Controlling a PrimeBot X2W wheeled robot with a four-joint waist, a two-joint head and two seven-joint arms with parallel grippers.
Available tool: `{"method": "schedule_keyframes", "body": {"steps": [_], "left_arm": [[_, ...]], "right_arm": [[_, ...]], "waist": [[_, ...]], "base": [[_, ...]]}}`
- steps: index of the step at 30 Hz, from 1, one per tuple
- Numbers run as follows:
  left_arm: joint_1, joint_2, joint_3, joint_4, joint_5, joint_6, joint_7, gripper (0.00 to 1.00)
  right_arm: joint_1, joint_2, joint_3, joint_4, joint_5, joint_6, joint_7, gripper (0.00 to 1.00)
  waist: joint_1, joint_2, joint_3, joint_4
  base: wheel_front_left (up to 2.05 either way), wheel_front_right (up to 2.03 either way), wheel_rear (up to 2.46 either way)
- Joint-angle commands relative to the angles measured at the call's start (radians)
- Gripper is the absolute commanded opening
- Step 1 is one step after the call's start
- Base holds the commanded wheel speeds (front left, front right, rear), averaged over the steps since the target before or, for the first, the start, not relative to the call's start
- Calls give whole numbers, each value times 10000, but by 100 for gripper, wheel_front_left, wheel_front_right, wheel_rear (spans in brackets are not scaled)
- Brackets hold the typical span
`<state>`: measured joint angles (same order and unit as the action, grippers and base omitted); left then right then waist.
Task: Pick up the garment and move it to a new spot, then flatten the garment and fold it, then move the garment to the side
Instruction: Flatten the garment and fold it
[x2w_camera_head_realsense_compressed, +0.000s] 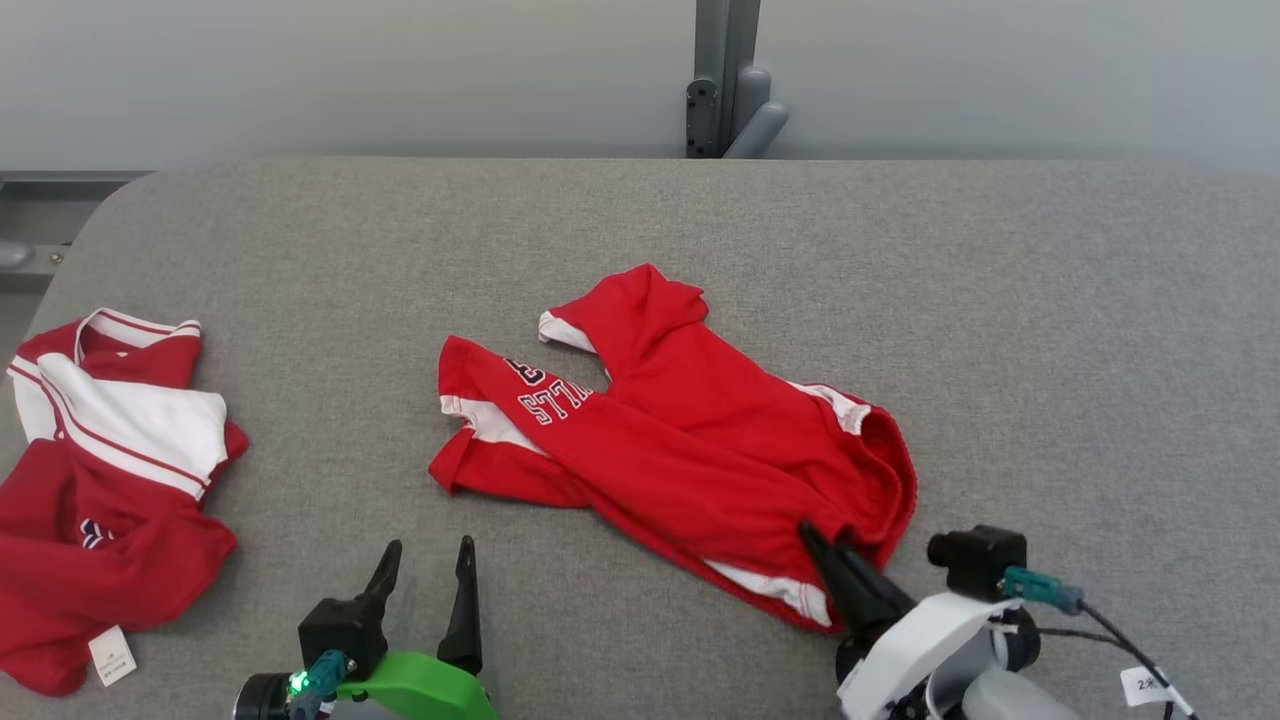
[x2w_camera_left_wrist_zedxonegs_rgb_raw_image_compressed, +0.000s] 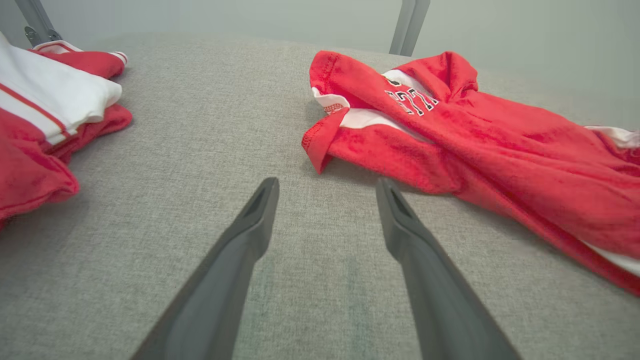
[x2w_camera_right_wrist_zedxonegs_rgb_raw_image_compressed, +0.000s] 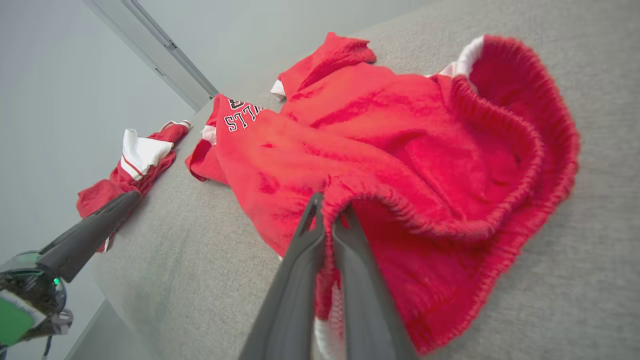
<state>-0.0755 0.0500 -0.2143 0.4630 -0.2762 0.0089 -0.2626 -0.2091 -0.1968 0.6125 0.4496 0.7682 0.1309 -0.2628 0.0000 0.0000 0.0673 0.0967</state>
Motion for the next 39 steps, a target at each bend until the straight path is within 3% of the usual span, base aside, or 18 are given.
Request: {"method": "schedule_keyframes", "body": {"steps": [1,8,16,18,19,24,30,39], "left_arm": [[-187,13,-33,-14,-87,33,-30,100],[-527,17,-634,-73,-231,125,-31,100],[-1061,19,-1304,-99,-444,205,-30,100],[-1152,19,-1406,-100,-495,253,-30,100],[-1197,19,-1458,-95,-520,274,-30,100],[-1211,21,-1407,16,-573,430,-30,100],[-823,19,-807,48,-437,563,-30,100],[8,19,644,-447,199,508,-30,100]], "right_arm": [[-170,-110,-116,-36,-109,-3,-31,0],[-1256,-765,-1131,174,-333,-3,-31,0],[-2892,-1452,-820,1859,-435,-3,-31,2],[-3233,-1565,-794,2324,-548,-5,-31,24],[-3424,-1609,-873,2546,-692,-5,-31,100],[-3621,-1434,-1827,3180,-1661,-5,-29,100],[-2533,-1013,-3545,2928,-3083,-5,-31,100],[-225,248,-4611,762,-4495,-3,-29,100]], "waist": [[0,0,80,-28],[0,0,460,78],[0,0,1039,488],[0,0,1130,531],[0,0,1158,537],[0,0,943,372],[0,0,275,-108],[0,0,-584,-1044]], "base": [[0,0,0],[0,0,0],[0,0,0],[0,0,0],[0,0,0],[0,0,0],[0,0,0],[0,0,0]]}}
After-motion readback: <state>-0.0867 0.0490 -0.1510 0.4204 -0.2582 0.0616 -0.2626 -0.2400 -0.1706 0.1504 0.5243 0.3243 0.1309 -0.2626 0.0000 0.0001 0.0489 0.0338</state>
